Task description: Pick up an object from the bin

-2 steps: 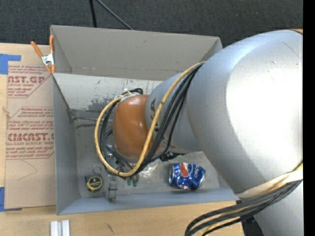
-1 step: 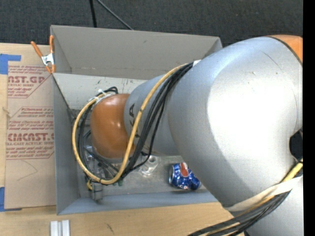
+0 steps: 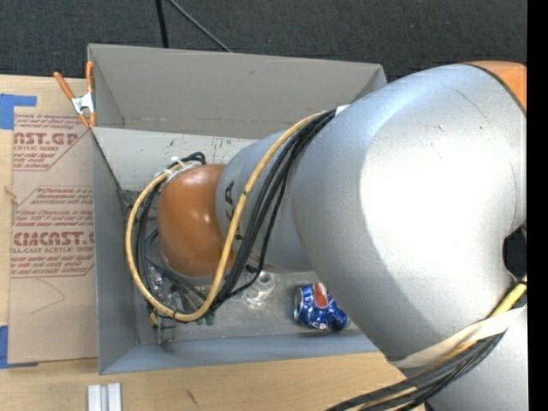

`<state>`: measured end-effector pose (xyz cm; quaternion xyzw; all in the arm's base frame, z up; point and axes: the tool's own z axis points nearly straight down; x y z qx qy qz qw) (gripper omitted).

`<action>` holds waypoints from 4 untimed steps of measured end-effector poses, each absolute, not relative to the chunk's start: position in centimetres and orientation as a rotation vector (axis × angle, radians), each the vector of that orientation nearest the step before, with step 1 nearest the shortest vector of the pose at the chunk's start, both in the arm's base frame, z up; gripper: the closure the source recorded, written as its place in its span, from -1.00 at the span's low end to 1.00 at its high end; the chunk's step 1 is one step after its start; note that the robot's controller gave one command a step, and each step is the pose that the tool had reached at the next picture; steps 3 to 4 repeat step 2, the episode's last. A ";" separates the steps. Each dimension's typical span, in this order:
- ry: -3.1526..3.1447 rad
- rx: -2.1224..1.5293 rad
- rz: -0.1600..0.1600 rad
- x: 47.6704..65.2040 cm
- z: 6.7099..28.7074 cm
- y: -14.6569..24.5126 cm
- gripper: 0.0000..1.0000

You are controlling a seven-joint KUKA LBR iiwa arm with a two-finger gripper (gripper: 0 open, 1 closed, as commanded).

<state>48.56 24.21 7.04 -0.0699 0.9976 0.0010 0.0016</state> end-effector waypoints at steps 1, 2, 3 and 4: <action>3.129 -0.180 0.003 49.8 15.1 21.2 1.00; 3.126 -0.205 0.005 50.1 24.6 21.2 1.00; 3.126 -0.205 0.005 50.1 24.6 21.2 1.00; 3.126 -0.205 0.005 50.1 24.6 21.2 1.00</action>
Offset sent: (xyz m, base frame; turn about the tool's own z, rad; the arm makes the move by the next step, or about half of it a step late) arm 0.0098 -0.0297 0.0767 0.0225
